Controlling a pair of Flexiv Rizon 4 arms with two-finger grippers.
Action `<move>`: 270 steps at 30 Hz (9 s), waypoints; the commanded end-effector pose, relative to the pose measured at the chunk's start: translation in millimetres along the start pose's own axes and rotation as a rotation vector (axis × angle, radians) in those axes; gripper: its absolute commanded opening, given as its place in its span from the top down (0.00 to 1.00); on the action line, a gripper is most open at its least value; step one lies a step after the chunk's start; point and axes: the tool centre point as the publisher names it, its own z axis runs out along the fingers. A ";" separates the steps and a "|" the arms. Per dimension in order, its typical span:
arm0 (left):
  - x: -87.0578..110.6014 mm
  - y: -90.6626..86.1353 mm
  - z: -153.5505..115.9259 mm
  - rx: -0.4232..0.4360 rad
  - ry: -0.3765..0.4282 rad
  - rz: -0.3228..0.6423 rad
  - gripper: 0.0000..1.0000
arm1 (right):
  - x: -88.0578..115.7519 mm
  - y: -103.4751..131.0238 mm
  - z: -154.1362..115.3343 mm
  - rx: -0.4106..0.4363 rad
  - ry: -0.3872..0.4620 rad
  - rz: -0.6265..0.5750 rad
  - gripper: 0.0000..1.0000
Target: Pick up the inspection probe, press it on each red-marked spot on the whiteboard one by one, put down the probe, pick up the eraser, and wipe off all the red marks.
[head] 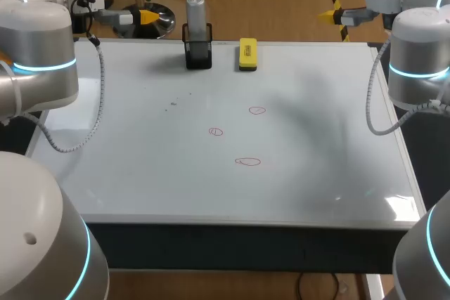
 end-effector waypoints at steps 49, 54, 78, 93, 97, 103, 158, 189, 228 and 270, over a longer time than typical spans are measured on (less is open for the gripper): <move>6.3 12.5 67.5 0.060 0.599 0.201 0.00 | -0.4 -0.1 0.3 0.001 0.001 0.000 0.00; 18.3 16.3 81.7 0.089 0.701 0.224 0.00 | -0.4 -0.1 0.3 0.001 0.001 0.000 0.00; 80.4 24.6 139.2 0.169 0.840 0.195 0.00 | -0.4 -0.1 0.3 0.001 0.001 0.000 0.00; 106.9 32.3 159.8 0.178 0.825 0.181 0.00 | -0.4 -0.1 0.3 0.001 0.001 0.000 0.00; 107.8 31.6 162.7 0.178 0.819 0.185 0.00 | -0.4 -0.1 0.3 0.001 0.001 0.000 0.00; 106.2 30.3 167.1 0.182 0.812 0.187 0.00 | -0.4 -0.1 0.3 0.001 0.001 0.000 0.00; 97.1 -49.7 152.3 0.218 0.765 0.265 1.00 | -0.4 -0.1 0.3 0.001 0.001 0.000 0.00; 108.5 -76.8 47.8 0.278 0.729 0.247 1.00 | -0.4 -0.1 0.3 0.001 0.001 0.000 0.00; 81.3 17.7 -5.5 0.301 0.686 0.213 1.00 | -0.4 -0.1 0.3 0.001 0.001 0.000 0.00; 79.6 17.7 -5.3 0.282 0.684 0.209 1.00 | -5.5 34.6 139.1 0.328 1.095 -0.791 0.00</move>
